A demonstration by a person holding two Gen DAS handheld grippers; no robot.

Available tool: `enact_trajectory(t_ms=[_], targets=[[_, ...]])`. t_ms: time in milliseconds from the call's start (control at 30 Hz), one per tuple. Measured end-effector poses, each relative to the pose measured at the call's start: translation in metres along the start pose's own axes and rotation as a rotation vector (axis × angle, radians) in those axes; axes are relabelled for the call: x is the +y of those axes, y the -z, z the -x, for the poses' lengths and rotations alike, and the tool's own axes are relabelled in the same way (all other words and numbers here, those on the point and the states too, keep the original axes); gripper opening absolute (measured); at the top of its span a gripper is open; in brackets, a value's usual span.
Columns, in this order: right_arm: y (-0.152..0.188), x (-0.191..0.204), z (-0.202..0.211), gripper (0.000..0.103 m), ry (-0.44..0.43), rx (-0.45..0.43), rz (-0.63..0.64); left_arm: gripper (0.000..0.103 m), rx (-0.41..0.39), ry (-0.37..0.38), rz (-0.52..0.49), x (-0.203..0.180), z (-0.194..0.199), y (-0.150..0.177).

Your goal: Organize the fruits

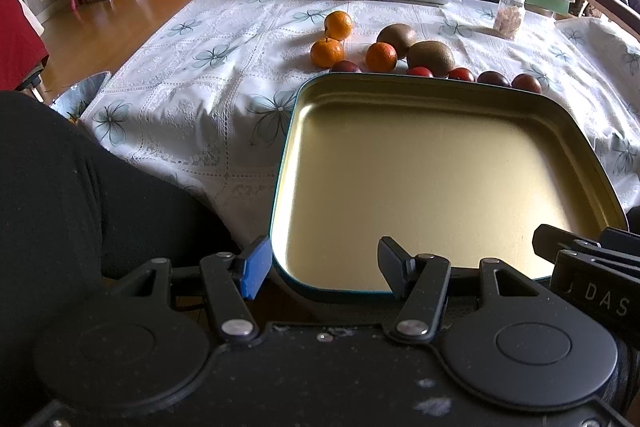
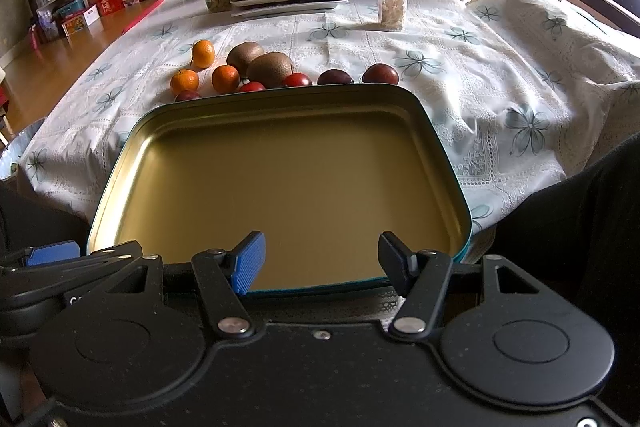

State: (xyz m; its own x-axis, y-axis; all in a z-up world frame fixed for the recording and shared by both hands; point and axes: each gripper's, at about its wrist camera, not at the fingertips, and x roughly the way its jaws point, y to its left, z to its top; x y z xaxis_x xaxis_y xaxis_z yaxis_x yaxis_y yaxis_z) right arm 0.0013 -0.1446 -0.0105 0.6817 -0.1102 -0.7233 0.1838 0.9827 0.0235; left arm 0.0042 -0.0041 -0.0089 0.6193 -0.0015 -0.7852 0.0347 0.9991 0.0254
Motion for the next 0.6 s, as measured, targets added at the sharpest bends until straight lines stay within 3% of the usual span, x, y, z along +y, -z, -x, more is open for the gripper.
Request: enact_trajectory(t_ms=[600], targets=[[-0.0015,-0.0028,0.0037,0.066,0.051,0.014,-0.013,0.062,0.033,0.0,0.041,0.0056,0.0038,-0.0051]])
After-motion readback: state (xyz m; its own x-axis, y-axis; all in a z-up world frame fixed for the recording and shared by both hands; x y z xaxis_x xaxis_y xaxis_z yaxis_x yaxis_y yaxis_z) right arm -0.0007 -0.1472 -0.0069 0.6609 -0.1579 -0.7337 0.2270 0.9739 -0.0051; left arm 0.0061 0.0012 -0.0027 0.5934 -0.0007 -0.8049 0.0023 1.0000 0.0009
